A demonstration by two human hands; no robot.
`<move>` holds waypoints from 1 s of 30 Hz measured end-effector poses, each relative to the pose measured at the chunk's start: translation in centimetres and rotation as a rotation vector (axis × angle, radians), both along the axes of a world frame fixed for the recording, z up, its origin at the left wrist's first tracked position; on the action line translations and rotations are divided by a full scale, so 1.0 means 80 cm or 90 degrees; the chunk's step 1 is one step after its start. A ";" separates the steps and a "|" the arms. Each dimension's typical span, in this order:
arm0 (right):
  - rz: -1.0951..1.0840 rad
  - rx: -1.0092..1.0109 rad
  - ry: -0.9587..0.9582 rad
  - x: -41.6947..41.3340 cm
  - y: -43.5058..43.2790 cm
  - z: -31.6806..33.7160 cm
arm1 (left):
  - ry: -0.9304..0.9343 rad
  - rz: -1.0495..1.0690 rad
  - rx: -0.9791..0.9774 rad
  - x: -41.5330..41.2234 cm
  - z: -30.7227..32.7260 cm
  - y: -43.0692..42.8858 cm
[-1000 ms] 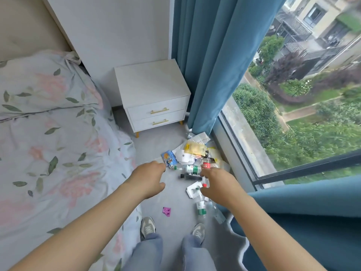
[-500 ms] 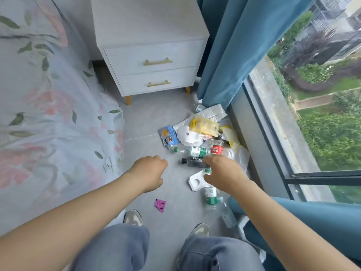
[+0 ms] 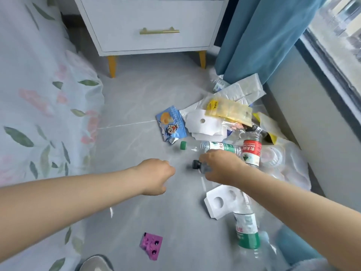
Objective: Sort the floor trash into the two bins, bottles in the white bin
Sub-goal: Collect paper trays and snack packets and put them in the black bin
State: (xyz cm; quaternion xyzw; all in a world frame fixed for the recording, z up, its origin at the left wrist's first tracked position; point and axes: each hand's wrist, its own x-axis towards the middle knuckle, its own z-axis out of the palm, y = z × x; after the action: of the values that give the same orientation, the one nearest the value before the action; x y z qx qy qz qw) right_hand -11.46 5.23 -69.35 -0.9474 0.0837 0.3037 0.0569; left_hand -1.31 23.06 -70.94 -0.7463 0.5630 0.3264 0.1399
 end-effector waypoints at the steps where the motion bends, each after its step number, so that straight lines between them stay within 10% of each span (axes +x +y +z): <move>1: 0.019 0.001 -0.001 0.000 0.000 -0.016 | -0.003 -0.010 -0.002 -0.001 -0.019 0.003; 30: 0.114 -0.065 0.017 -0.135 -0.010 -0.132 | -0.021 -0.173 -0.025 -0.108 -0.150 0.071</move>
State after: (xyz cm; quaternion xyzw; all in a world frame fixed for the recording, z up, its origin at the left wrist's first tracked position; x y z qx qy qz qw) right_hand -22.22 4.44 -79.90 -0.9487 0.0147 0.3153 -0.0196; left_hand -9.97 28.73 -82.97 -0.6706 0.6629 0.2815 0.1777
